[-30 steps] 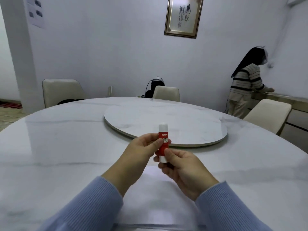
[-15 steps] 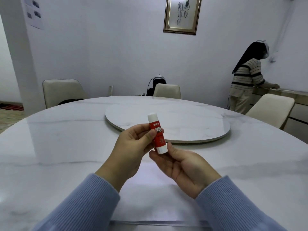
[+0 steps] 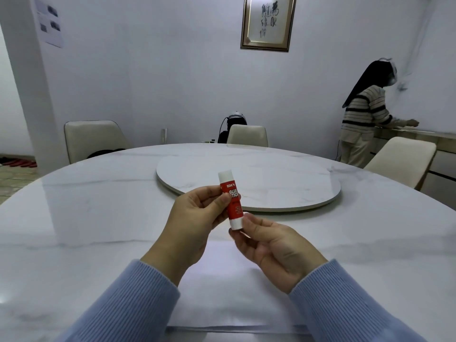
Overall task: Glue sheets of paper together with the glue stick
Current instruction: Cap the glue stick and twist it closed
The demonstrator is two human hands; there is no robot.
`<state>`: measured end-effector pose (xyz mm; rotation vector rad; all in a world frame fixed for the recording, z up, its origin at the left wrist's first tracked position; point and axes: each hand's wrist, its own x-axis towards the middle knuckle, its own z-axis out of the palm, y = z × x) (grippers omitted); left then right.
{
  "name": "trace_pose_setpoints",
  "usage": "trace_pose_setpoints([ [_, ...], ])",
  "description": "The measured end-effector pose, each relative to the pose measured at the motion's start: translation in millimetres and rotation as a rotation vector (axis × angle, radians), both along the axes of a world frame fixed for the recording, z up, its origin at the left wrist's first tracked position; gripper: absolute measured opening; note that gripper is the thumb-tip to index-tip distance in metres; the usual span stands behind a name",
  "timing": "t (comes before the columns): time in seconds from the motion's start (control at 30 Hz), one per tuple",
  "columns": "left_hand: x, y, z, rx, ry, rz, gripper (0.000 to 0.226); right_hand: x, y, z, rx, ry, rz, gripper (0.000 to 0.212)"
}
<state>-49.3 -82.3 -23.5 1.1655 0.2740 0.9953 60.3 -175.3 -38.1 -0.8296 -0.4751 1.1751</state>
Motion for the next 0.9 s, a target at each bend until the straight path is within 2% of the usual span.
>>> trace_pose_setpoints([
  [0.07, -0.5, 0.5, 0.0, -0.001, 0.003, 0.0, 0.016, -1.0, 1.0, -0.3, 0.013, 0.003, -0.015, 0.033],
  [0.13, -0.6, 1.0, 0.3, 0.0, 0.008, -0.003, 0.016, -2.3, 0.5, 2.1, -0.034, 0.06, 0.077, 0.026],
  [0.2, -0.2, 1.4, -0.4, -0.001, 0.015, -0.001, 0.015, -1.4, -1.0, 2.2, -0.085, 0.063, 0.134, 0.033],
  [0.27, -0.2, 1.1, -1.3, 0.006, 0.021, -0.006, 0.013, -1.6, -0.2, 1.1, -0.066, 0.035, 0.077, 0.02],
  [0.37, 0.0, 1.1, -1.7, 0.019, 0.031, -0.013, 0.014, -2.4, -0.4, -0.2, -0.017, -0.007, 0.013, 0.036],
  [0.43, 0.0, 1.2, -1.6, 0.023, 0.035, -0.014, 0.016, -4.0, -0.3, 2.1, -0.075, 0.007, 0.105, 0.029],
  [0.5, -0.2, 1.6, -1.5, 0.027, 0.041, -0.01, 0.02, -3.8, -0.7, 4.0, -0.119, 0.011, 0.166, 0.037],
  [0.67, -0.8, 0.2, -0.7, 0.006, 0.038, -0.027, 0.015, -5.5, 0.1, 0.0, -0.061, -0.118, 0.05, 0.023],
  [0.8, 0.0, -1.4, -0.8, 0.018, 0.055, -0.019, 0.017, -0.9, -1.4, 3.2, -0.122, -0.111, 0.176, 0.044],
  [0.83, -0.6, -1.0, -0.5, 0.017, 0.047, -0.013, 0.02, 1.1, -1.6, 3.2, -0.134, -0.111, 0.19, 0.043],
  [0.9, -1.9, 0.4, 0.3, 0.012, 0.03, 0.001, 0.025, 3.1, -2.1, 3.3, -0.127, -0.1, 0.133, 0.025],
])
